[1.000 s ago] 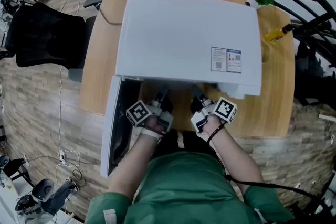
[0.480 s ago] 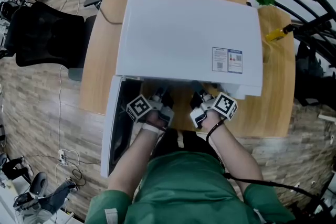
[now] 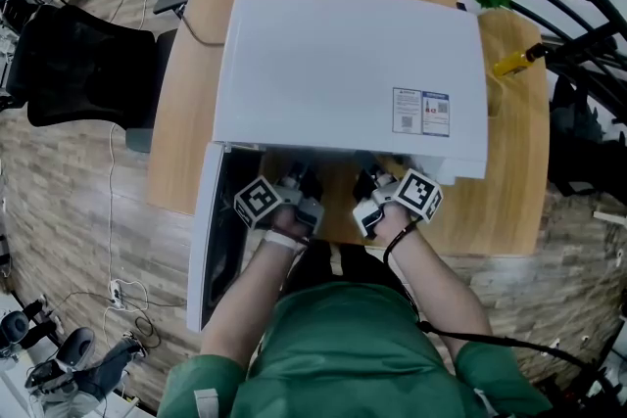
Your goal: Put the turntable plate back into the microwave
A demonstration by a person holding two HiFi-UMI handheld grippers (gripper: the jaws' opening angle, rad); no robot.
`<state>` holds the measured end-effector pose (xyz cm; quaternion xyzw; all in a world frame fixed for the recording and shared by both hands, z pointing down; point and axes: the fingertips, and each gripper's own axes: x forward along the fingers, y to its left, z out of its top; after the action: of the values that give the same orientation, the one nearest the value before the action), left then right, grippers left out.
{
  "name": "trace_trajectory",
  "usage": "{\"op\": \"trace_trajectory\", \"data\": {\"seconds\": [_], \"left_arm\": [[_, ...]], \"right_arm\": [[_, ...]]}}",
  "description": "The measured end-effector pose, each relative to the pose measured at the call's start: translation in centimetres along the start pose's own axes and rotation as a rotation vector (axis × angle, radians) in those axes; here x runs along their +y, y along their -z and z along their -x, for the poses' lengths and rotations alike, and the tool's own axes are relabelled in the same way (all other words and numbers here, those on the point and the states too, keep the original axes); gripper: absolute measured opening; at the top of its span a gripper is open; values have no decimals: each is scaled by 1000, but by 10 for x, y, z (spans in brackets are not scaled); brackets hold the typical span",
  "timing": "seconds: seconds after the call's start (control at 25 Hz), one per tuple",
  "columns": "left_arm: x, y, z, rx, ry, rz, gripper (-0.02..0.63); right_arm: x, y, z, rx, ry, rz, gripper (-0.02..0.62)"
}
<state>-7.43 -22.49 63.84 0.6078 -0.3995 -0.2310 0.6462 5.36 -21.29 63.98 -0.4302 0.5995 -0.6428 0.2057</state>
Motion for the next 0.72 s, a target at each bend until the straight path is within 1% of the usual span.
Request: {"op": "trace_trajectory", "data": {"seconds": [0.24, 0.4, 0.52, 0.72], "left_arm": [[-6, -4, -7, -2, 14, -16, 38], [-9, -6, -9, 4, 20, -40, 40], [-12, -6, -8, -5, 35, -40, 40], [-8, -7, -7, -10, 1, -64, 40]], "right_arm": [[5, -5, -3, -8, 3, 27, 26], [4, -6, -4, -14, 30, 34, 29], [7, -6, -6, -12, 39, 67, 32], [8, -6, -7, -28, 74, 130, 41]]}}
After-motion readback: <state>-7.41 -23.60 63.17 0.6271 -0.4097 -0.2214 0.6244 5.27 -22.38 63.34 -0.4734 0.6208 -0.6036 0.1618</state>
